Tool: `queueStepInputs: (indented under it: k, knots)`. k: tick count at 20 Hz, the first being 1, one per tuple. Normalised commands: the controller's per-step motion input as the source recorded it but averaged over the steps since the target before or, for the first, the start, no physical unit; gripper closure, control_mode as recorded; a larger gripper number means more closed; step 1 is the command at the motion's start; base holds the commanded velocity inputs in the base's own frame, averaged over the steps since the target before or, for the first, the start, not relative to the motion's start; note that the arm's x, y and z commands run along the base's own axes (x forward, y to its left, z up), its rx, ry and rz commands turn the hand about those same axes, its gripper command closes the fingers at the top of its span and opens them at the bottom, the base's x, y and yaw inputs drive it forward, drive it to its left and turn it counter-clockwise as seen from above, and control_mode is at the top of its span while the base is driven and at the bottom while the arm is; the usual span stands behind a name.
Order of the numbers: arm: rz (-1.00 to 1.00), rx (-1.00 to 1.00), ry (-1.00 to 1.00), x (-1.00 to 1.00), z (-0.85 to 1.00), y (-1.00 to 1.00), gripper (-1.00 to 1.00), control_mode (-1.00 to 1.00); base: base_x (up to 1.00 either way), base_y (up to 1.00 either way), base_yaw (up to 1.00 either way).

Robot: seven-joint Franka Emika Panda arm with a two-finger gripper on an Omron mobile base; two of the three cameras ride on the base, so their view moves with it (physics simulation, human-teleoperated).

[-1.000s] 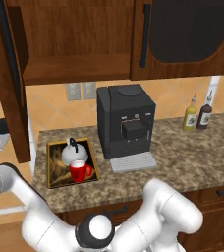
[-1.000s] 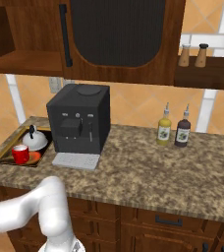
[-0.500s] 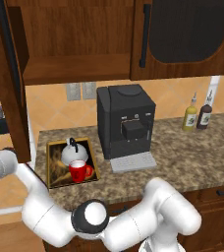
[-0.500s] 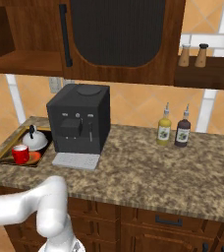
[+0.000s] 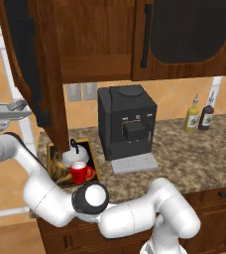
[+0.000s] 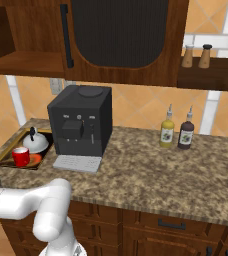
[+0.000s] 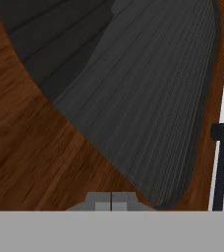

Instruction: Pick the kettle from the counter and place it on the tray. Then pick the mug from the cabinet and place it on the tray. Then close the cabinet doors.

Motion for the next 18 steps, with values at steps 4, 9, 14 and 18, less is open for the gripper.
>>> queueStepInputs:
  k: [4,9,14,18]
  knots:
    - [0.0,0.12,-0.1,-0.14,0.3,-0.95,1.0,-1.0,0.0,0.0,0.0]
    - [0.01,0.02,0.02,-0.04,0.27,-1.0,1.0,-1.0,0.0,0.0,0.0]
    - [0.0,-0.22,0.29,0.0,0.11,-0.78,1.0,-1.0,0.0,0.0,0.0]
    - [0.07,-0.25,0.4,0.09,0.0,-0.73,1.0,-1.0,0.0,0.0,0.0]
